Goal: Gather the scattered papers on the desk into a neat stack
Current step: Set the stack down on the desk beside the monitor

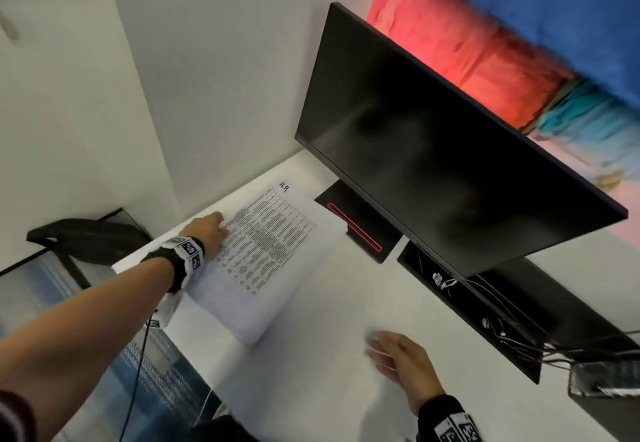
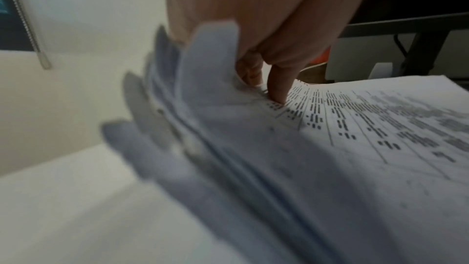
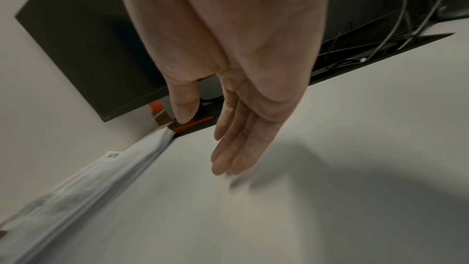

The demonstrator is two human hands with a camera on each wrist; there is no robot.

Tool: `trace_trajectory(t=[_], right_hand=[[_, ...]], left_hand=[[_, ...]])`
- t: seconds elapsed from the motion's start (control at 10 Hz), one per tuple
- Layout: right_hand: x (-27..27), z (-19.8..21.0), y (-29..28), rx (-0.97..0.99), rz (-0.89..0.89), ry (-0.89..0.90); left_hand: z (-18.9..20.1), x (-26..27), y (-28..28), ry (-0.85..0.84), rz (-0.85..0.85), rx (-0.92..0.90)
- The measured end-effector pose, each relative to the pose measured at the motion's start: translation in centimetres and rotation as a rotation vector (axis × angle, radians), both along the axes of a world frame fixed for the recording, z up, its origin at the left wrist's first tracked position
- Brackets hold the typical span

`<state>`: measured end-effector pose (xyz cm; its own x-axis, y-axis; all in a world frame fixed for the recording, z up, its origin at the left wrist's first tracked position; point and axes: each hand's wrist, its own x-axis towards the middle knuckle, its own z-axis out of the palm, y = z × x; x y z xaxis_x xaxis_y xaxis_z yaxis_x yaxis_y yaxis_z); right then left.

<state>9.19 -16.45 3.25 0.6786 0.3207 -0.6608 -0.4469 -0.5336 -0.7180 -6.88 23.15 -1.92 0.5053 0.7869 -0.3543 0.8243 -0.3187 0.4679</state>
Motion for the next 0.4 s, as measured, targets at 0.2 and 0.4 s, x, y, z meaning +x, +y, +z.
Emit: trace_trajectory(t=[0.2,0.4], right_hand=[[0.0,-0.5,-3.0,-0.079,-0.065,-0.022],[-0.5,0.5,-3.2,-0.063,-0.058,-0.07]], left_hand=[[-0.4,0.5,2.2,0.1,-0.045,0.171],[0.3,0.7,1.8,0.089,0.028,0.259]])
